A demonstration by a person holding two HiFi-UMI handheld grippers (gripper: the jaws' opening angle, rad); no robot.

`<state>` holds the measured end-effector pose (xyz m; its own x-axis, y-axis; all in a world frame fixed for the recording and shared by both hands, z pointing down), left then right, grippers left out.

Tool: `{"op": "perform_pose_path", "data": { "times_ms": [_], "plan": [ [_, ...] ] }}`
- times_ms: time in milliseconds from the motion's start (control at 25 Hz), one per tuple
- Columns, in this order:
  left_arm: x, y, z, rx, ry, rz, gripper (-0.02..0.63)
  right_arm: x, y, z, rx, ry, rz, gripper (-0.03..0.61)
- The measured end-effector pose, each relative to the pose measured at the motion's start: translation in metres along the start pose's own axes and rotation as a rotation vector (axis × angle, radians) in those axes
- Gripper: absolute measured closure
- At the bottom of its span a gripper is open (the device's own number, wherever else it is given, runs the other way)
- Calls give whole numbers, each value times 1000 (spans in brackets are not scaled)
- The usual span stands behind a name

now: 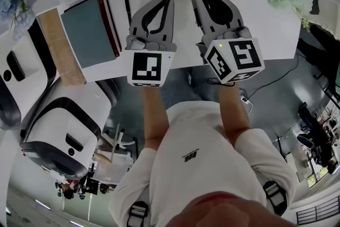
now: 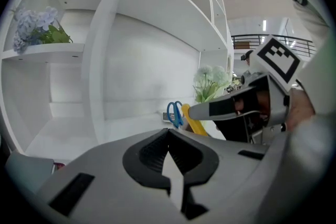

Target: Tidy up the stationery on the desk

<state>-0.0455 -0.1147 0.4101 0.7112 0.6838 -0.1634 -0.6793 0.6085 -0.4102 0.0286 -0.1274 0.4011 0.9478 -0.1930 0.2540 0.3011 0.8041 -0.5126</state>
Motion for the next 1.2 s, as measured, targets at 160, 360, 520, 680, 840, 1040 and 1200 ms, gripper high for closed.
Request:
{"op": "perform_pose_path", "data": {
  "times_ms": [160, 360, 520, 680, 840, 1040, 1200],
  "plan": [
    [8, -11, -10, 4, -10, 19, 614, 18, 6, -18, 53, -22, 20, 526],
    [15, -26, -23, 9, -17, 37, 614, 39, 9, -39, 137, -51, 30, 526],
    [18, -35, -29, 12, -35, 51, 614, 49, 9, -50, 174, -65, 34, 526],
    [20, -42, -33, 18, -48, 59, 614, 55, 10, -62, 212, -70, 35, 526],
    [22, -46, -37, 12, -37, 60, 614, 60, 9, -74, 256, -67, 36, 526],
    [22, -54, -41, 15, -42, 64, 614, 67, 3, -86, 304, -53, 50, 526],
    [24, -60, -45, 21, -45, 66, 614, 70, 0, -95, 356, -51, 48, 526]
  ]
}}
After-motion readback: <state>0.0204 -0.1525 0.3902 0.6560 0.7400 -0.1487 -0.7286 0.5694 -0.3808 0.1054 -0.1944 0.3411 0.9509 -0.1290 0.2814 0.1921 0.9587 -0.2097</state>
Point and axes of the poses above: the fingertips, and each gripper's own axes: y backward along the fingers, x to its right, z out of its underside, the point moved 1 cm from there along y, backward along the fingers, and after that the axes turned 8 degrees about z, right-handed, at the moved point
